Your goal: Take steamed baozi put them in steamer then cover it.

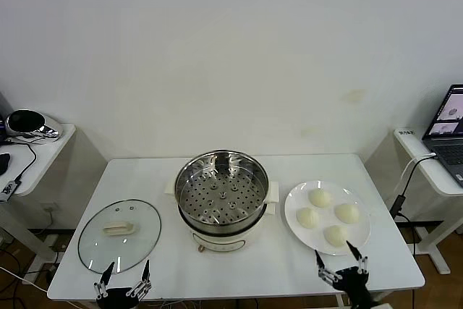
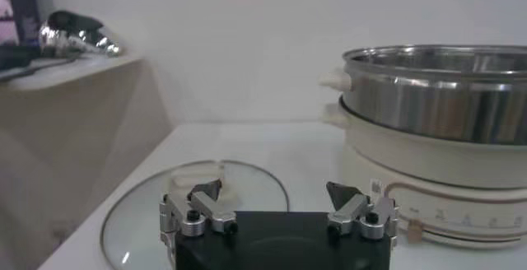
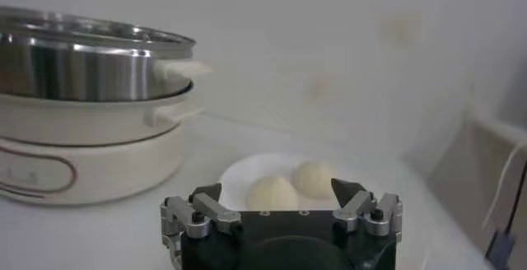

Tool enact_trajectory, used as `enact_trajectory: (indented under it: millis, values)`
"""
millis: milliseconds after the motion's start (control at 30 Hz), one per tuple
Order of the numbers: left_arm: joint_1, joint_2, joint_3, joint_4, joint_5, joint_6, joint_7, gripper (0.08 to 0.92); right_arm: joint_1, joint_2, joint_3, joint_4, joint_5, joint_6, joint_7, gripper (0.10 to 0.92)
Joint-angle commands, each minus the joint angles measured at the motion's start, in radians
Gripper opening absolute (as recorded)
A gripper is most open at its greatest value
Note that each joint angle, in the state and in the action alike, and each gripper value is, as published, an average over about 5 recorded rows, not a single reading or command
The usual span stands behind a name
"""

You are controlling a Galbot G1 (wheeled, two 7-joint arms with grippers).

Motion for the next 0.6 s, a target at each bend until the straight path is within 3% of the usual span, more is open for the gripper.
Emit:
enact_trajectory:
  millis: [33, 300, 433, 600]
  values:
    - [-0.03, 0.012, -0.008, 0.002, 0.033, 0.001, 0.026, 0.823, 0.073, -0.137, 0.064, 0.004, -0.142, -0.045, -0.035, 0.823]
    - [-0.06, 0.035, -0.022, 0.018, 0.046, 0.005, 0.022, 0.823, 0.314, -0.524, 0.007, -0.085, -0.21, -0.183, -0.286, 0.823]
    - [-0.066, 0.036, -0.028, 0.018, 0.063, 0.006, 0.024, 0.823, 0.56, -0.669, -0.231, -0.19, -0.193, -0.196, -0.411, 0.823]
    - [-0.067, 0.035, -0.037, 0.012, 0.068, 0.009, 0.023, 0.823, 0.998, -0.714, -0.644, -0.367, -0.171, -0.177, -0.581, 0.823]
